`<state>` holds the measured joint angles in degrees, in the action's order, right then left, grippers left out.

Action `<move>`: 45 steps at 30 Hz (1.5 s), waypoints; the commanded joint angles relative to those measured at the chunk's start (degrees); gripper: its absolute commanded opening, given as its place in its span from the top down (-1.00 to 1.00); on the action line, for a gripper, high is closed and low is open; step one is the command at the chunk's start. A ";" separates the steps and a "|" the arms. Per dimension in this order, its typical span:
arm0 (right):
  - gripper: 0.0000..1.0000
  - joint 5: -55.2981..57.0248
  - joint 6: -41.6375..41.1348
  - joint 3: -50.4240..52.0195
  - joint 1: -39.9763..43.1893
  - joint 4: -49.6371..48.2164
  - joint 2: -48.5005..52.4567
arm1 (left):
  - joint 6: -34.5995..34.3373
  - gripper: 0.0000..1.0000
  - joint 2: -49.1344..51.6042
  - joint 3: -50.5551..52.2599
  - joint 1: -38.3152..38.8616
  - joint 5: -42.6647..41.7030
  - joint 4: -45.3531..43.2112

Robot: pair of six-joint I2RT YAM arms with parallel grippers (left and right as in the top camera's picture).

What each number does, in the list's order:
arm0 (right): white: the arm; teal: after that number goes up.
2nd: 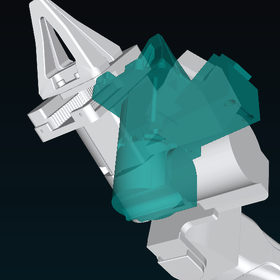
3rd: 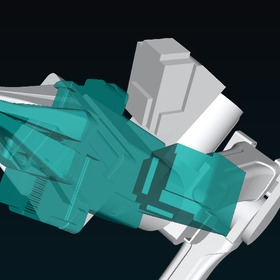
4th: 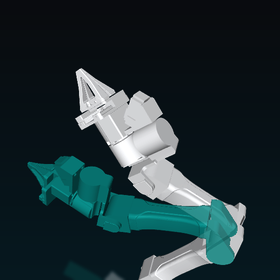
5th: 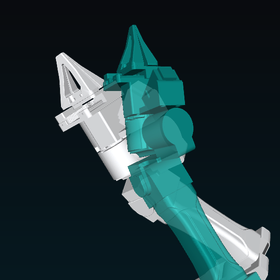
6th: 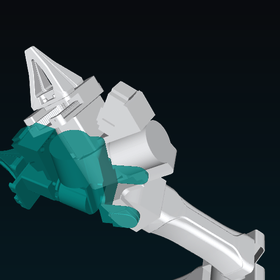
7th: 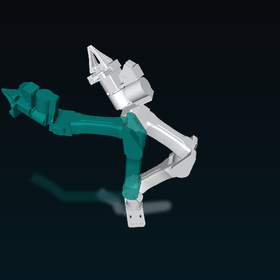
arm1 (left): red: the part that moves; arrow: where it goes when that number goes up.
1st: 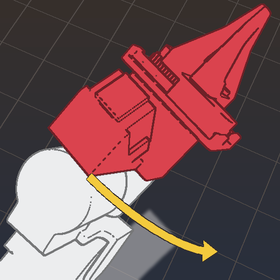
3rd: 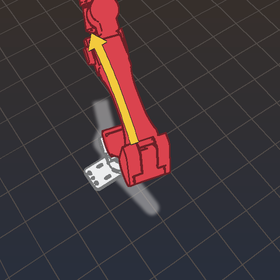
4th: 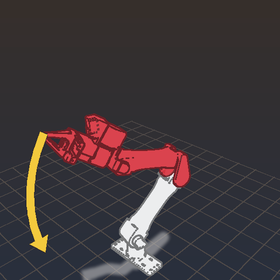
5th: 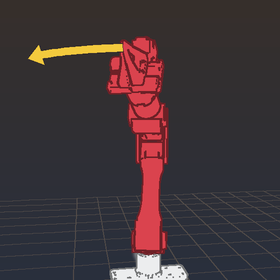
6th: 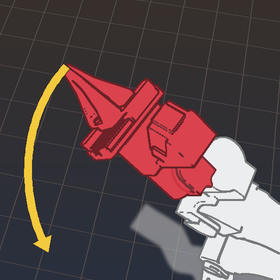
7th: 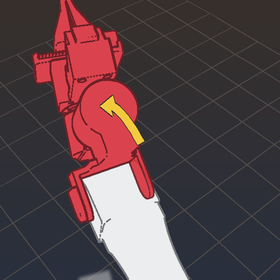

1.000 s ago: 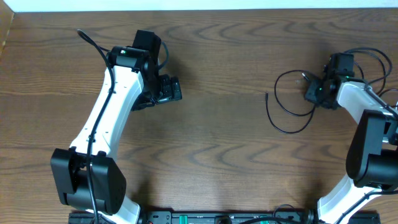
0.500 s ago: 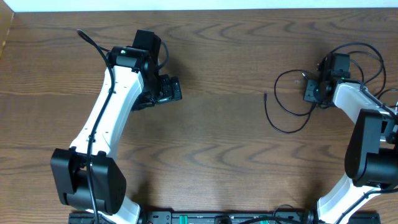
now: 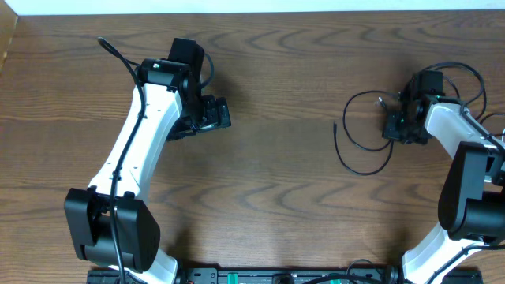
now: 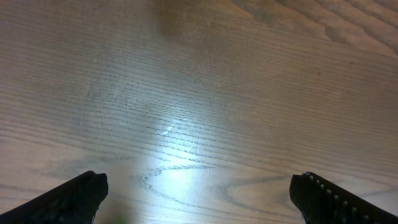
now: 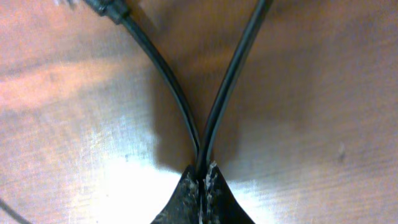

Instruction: Untangle cables

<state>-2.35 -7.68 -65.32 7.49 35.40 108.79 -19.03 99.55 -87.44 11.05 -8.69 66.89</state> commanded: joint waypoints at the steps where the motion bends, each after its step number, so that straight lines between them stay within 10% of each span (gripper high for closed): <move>1: 0.98 -1.03 -4.17 2.16 0.20 4.22 2.23 | 1.01 -0.99 -0.33 0.02 0.15 0.28 0.31; 13: 0.98 12.66 -5.64 -14.78 13.11 18.97 -7.82 | 1.01 -0.98 -0.33 0.00 0.15 0.28 0.52; 27: 0.89 25.92 -15.87 -16.85 26.71 7.54 -9.14 | 1.01 -0.99 -0.33 0.00 0.17 0.28 1.01; 30: 0.07 14.23 -13.70 -16.85 26.43 5.95 -9.14 | 1.01 -0.99 -0.33 0.00 0.17 0.28 0.96; 33: -0.35 -0.59 -8.59 -16.85 25.59 8.31 -9.14 | 1.01 -0.99 -0.33 0.02 0.17 0.28 1.16; 37: -0.40 -17.62 7.82 -16.09 20.94 15.39 -9.14 | 1.01 -0.99 -0.33 0.00 0.17 0.28 0.72; 45: -0.55 -7.56 24.15 -3.80 6.14 13.99 -8.98 | 1.01 -0.99 -0.31 0.00 0.17 0.28 0.96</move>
<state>-14.96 8.40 -73.25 17.06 51.20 99.94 -19.00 99.55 -87.44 11.05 -8.69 67.51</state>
